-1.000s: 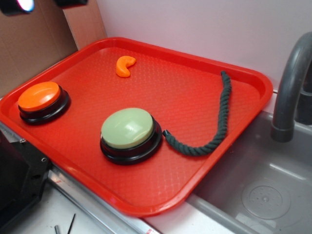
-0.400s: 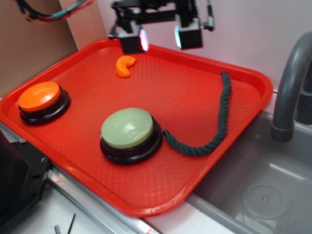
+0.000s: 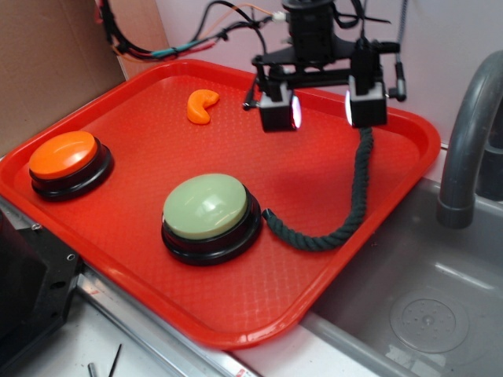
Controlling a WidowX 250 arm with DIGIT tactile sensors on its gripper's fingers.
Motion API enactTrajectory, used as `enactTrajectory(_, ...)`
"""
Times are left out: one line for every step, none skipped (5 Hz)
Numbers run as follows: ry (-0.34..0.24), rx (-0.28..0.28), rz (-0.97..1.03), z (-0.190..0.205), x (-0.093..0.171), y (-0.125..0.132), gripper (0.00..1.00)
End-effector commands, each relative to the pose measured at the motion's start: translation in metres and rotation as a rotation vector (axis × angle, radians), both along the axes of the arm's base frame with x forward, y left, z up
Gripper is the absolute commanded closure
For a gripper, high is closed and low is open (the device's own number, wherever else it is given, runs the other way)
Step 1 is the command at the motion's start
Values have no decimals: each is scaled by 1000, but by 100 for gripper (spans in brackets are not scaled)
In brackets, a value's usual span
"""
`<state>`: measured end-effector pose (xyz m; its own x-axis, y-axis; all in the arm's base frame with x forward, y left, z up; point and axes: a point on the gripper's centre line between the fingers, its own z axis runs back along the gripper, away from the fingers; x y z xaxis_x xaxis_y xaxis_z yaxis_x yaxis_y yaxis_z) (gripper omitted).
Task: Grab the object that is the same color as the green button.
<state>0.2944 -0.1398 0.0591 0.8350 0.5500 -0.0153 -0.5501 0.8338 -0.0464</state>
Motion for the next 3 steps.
enactTrajectory(4, -44, -51, -18, 19, -14, 0)
enactTrajectory(33, 12, -70, -35, 19, -28, 0)
enactTrajectory(42, 37, -70, -41, 17, -29, 63)
